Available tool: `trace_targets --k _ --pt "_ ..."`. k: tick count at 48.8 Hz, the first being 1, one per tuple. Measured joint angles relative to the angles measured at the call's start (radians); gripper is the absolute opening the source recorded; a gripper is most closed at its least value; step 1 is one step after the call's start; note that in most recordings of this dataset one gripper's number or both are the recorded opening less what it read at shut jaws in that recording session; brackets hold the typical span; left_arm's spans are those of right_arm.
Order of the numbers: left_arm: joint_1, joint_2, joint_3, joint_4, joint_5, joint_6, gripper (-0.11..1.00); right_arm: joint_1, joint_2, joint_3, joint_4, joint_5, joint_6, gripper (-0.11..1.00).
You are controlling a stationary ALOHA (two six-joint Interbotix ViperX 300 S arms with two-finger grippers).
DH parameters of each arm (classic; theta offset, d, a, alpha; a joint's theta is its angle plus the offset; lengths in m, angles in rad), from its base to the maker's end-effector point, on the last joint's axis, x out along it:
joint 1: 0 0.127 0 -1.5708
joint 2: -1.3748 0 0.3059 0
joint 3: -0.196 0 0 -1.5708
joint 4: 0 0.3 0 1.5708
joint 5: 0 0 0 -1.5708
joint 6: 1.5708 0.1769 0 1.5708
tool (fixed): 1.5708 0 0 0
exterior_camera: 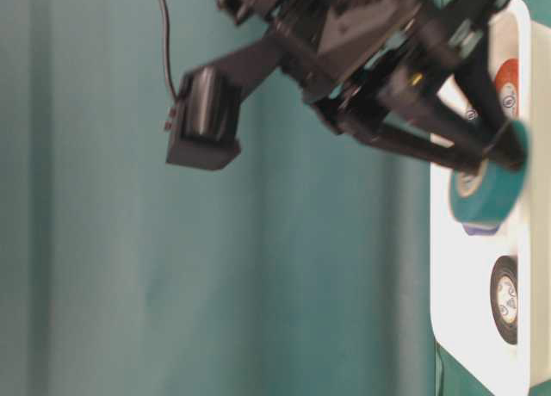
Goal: Put the tape into the white case with the right arm.
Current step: 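Carry the teal roll into the tray between black and red rolls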
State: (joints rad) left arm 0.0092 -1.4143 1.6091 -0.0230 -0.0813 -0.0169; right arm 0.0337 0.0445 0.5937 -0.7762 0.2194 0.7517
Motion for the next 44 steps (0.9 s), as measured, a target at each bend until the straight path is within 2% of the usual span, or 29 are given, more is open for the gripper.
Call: trace_targets --k 16,31,34,37,44 --pt "0.000 0.002 0.002 0.000 0.000 0.000 0.00 -0.133 0.029 -0.006 0.000 -0.104 0.008 0.00" --pt "0.000 0.000 0.002 0.000 0.000 0.000 0.00 -0.172 0.052 -0.008 0.002 -0.150 0.008 0.02" --pt "0.000 0.000 0.002 0.000 0.000 0.000 0.00 -0.175 0.057 -0.008 0.000 -0.152 0.008 0.11" --pt "0.000 0.000 0.002 0.000 0.000 0.000 0.00 -0.175 0.060 -0.008 0.000 -0.150 0.005 0.25" --pt "0.000 0.000 0.002 0.002 0.000 0.000 0.00 -0.175 0.060 -0.011 0.000 -0.152 0.000 0.69"
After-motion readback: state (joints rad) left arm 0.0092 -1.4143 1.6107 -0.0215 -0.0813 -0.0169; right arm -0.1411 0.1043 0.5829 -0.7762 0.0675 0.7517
